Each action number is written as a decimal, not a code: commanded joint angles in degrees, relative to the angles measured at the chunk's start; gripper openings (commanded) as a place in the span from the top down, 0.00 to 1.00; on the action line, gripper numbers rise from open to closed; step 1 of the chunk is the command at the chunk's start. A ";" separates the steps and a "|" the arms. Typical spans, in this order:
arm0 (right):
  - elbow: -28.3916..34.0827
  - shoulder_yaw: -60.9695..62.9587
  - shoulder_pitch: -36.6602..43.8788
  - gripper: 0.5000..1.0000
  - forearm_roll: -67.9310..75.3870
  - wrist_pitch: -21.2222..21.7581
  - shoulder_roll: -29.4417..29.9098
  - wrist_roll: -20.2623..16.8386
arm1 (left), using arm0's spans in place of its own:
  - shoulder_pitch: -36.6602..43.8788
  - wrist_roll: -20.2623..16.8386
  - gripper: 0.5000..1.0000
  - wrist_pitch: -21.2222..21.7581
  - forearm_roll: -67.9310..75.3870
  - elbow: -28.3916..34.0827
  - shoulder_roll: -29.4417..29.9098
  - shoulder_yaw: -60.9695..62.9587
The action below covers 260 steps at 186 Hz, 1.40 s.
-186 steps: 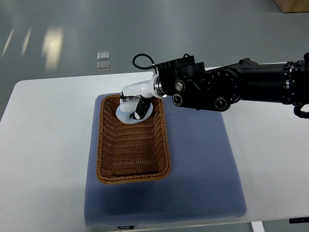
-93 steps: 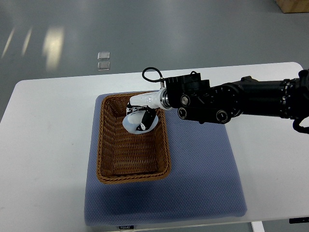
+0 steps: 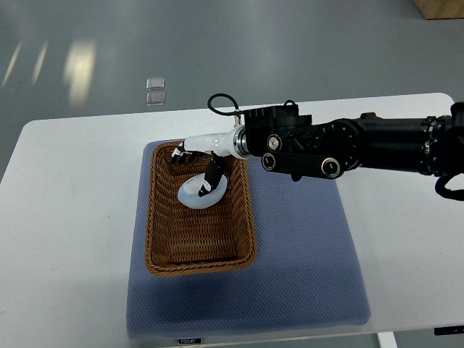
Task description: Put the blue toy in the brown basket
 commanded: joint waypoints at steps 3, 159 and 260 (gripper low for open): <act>0.20 5.88 0.49 0.28 2.80 1.03 0.00 0.10 | 0.00 0.00 0.00 0.00 0.00 -0.35 0.00 0.01; -3.14 66.52 -34.75 0.21 21.08 0.24 -5.10 3.00 | 0.00 0.00 0.00 0.00 0.00 -0.08 0.00 0.01; -9.91 77.78 -44.24 0.21 40.59 2.00 -4.13 5.99 | 0.00 0.00 0.00 0.00 0.09 -0.08 0.00 0.01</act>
